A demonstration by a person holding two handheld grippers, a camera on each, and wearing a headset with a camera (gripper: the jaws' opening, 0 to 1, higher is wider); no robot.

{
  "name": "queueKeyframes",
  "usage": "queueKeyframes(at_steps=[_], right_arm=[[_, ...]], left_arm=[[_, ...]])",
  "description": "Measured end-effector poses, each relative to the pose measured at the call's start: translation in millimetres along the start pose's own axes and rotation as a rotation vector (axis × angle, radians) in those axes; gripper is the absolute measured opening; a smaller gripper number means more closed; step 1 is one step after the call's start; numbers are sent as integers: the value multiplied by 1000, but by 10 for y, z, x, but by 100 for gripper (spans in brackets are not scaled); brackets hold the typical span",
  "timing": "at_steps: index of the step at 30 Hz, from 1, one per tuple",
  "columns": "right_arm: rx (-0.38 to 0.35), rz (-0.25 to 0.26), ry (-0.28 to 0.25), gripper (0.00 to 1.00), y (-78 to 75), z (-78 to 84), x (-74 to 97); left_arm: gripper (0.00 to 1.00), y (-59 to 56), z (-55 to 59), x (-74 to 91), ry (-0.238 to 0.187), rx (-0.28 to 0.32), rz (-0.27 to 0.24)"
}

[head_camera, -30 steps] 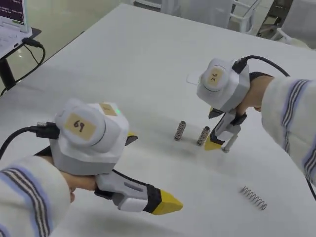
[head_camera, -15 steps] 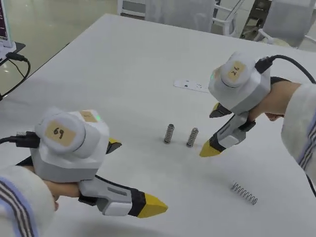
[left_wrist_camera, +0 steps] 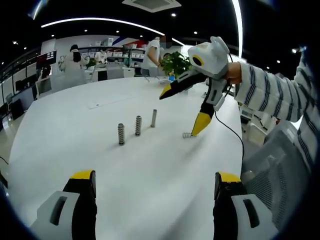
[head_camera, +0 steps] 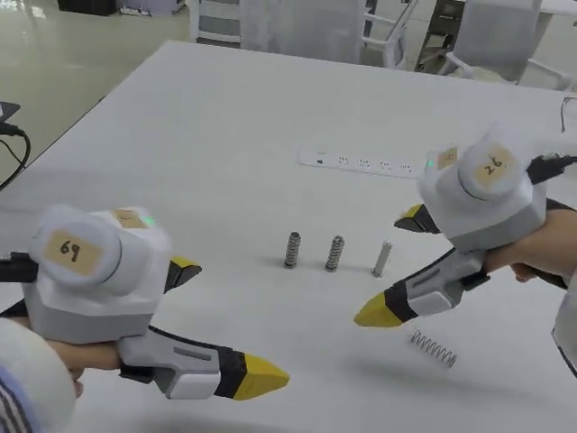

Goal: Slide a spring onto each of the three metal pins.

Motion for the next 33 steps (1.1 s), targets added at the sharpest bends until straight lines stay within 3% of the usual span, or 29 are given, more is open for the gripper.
queueKeyframes(at_steps=[4,8,11,14,33], right_arm=[[-80,5,-97,90,106,52,63],[-111,25,-128,93,142,157,120],[-176,88,-180,98,107,247,187],[-192,121,-194,100,93,378,232],[-331,170,-311,99,378,817,405]], left_arm=[[96,-6,64,41,22,-9,6],[96,9,106,66,34,-14,3],[96,34,115,70,36,-9,-1],[95,48,116,74,37,-7,-3],[95,131,172,112,61,-4,-15]])
Point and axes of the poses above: the centre of the closed fingertips' face, and the gripper's own axes: x roughly backward along the fingers, y roughly to its left, z roughly out of its underside, the point moved 1 cm from there along x, roughly backward along the fingers, and after that the axes turned 10 degrees about -z, right-handed, at the moved point
